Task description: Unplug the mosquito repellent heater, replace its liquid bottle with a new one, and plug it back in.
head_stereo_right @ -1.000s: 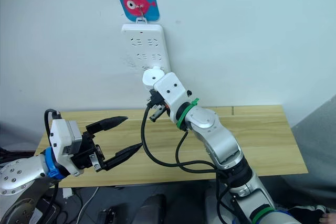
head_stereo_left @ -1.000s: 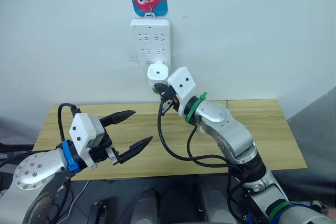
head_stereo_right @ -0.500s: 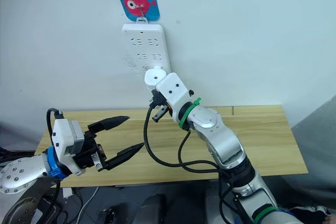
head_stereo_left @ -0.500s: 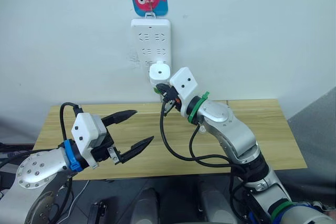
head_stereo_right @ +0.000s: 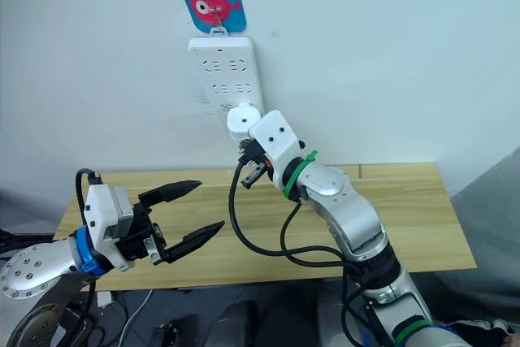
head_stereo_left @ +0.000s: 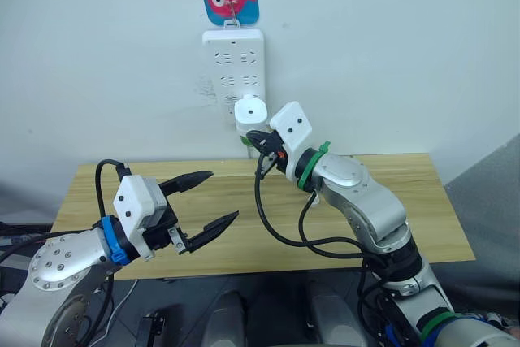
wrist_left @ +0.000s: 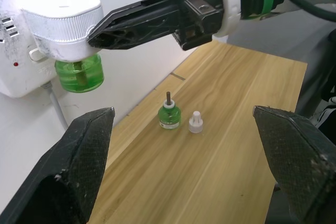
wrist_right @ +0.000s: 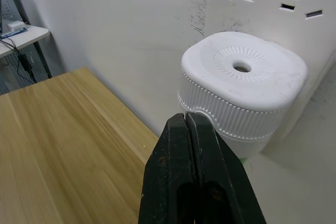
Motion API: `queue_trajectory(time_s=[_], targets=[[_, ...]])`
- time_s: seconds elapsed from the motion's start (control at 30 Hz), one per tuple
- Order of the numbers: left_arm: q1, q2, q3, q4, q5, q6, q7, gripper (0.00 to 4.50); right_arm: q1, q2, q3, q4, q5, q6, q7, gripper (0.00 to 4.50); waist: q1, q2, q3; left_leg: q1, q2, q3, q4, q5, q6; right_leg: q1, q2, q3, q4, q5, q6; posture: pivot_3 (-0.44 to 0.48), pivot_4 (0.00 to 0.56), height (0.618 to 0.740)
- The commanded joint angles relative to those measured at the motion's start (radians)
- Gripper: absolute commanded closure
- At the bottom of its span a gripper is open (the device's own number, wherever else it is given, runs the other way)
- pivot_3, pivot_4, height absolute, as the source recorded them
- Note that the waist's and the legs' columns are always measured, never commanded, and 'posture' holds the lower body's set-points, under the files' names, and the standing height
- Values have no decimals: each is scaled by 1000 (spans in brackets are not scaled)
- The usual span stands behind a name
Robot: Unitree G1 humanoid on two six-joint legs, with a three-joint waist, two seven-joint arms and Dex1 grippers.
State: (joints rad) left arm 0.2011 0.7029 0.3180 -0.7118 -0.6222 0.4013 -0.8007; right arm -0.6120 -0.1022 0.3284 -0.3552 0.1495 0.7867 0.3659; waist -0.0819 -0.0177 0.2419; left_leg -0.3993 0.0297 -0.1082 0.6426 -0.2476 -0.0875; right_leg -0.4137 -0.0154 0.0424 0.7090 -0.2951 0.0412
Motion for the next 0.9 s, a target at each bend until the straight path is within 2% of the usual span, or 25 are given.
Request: queue_trajectory(time_s=[0.03, 0.33, 0.9], targets=[[-4, 5, 4, -11, 3, -29, -8, 0, -15, -2, -14, -48, 6, -5, 3, 4475, 0, 0, 0, 0, 0, 0, 0, 0, 0, 0, 0, 0, 0, 0, 0, -37, 204, 725], [-5, 5, 0, -8, 7, -38, -12, 0, -7, -8, 5, -89, 59, 37, 59, 4475, 0, 0, 0, 0, 0, 0, -1, 0, 0, 0, 0, 0, -1, 0, 0, -38, 203, 725], [-19, 5, -13, -5, 14, -38, -13, 0, -24, 2, 2, -31, 4, -23, 3, 4475, 0, 0, 0, 0, 0, 0, -1, 0, 0, 0, 0, 0, -2, 0, 0, -38, 201, 725]])
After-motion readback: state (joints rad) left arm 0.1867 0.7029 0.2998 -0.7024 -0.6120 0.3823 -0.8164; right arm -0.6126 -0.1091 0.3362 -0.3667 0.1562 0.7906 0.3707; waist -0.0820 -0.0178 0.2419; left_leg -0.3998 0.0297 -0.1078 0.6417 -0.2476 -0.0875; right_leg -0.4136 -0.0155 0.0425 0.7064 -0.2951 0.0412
